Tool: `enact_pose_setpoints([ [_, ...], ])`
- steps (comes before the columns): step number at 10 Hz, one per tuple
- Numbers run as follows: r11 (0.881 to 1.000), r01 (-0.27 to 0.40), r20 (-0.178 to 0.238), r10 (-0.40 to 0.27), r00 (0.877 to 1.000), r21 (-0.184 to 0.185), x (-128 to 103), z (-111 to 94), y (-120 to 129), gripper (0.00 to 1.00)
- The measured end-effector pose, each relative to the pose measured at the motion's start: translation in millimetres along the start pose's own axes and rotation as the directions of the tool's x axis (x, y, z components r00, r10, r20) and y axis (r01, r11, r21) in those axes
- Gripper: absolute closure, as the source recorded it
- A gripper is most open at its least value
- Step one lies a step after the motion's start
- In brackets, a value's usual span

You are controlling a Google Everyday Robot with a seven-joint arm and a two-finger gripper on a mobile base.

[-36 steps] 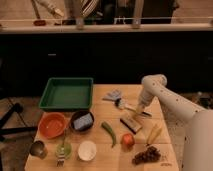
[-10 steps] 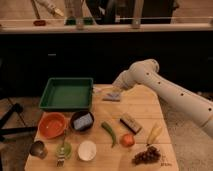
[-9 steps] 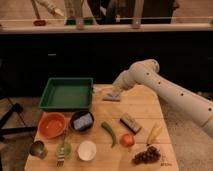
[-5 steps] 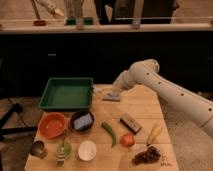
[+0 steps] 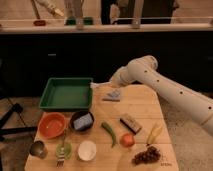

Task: Wipe tray with brush

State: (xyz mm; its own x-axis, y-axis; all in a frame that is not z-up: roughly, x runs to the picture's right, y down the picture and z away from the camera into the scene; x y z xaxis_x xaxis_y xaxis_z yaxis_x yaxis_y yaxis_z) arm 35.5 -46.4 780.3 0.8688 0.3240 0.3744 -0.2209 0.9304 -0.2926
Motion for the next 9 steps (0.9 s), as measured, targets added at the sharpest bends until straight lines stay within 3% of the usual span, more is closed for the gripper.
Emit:
enact_pose_setpoints([
  [2,0.997,0.075,0.011,-0.075,0.997,-0.005,-28,5,0,1.00],
  [5,0.983,0.171,0.007,-0.171,0.985,-0.062,-55,27,5,1.00],
  [7,0.967,0.226,-0.030,-0.231,0.972,-0.117,-64,53,5,1.00],
  [9,0.955,0.258,-0.061,-0.269,0.961,-0.147,-73,70,2,1.00],
])
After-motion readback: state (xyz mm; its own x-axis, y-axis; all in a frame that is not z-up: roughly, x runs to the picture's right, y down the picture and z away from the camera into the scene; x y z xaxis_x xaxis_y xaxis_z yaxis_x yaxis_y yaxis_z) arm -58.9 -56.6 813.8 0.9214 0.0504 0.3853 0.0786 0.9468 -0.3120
